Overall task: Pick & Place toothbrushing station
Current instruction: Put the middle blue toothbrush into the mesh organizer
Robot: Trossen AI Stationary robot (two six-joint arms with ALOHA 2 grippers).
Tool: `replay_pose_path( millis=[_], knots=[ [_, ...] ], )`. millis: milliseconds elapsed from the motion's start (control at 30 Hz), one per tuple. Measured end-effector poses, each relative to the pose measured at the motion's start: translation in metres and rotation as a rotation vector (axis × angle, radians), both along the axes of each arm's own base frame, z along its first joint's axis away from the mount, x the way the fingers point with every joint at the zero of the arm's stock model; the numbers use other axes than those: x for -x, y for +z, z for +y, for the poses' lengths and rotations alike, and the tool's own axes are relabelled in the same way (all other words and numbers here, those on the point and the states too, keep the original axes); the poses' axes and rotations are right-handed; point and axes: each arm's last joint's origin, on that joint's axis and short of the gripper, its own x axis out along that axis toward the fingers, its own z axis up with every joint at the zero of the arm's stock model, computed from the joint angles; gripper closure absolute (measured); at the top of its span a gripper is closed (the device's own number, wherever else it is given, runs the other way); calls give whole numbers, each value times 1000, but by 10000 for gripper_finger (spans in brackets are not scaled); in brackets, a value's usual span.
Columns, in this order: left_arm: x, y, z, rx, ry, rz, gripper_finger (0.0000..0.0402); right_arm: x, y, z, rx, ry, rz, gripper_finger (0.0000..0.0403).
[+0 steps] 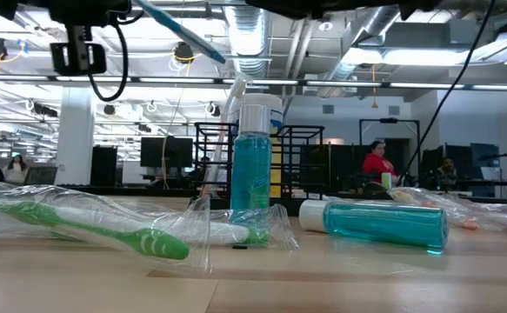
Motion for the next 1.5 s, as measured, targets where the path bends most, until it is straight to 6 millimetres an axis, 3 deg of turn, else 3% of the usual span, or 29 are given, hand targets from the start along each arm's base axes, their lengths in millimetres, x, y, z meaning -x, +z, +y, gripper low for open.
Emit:
replay_pose_path(
  millis=[500,767,1133,1500],
  knots=[
    [-9,21,23,51,124,-213,401,-1,12,12,252,-144,-14,194],
    [-12,25,37,57,190,-262,401,-3,24,13,311,-150,-41,207],
    [-16,31,47,65,240,-333,401,-4,24,6,369,-163,-33,229],
    [-61,46,42,24,131,-321,401,-4,23,5,409,-161,-25,233]
  ],
)
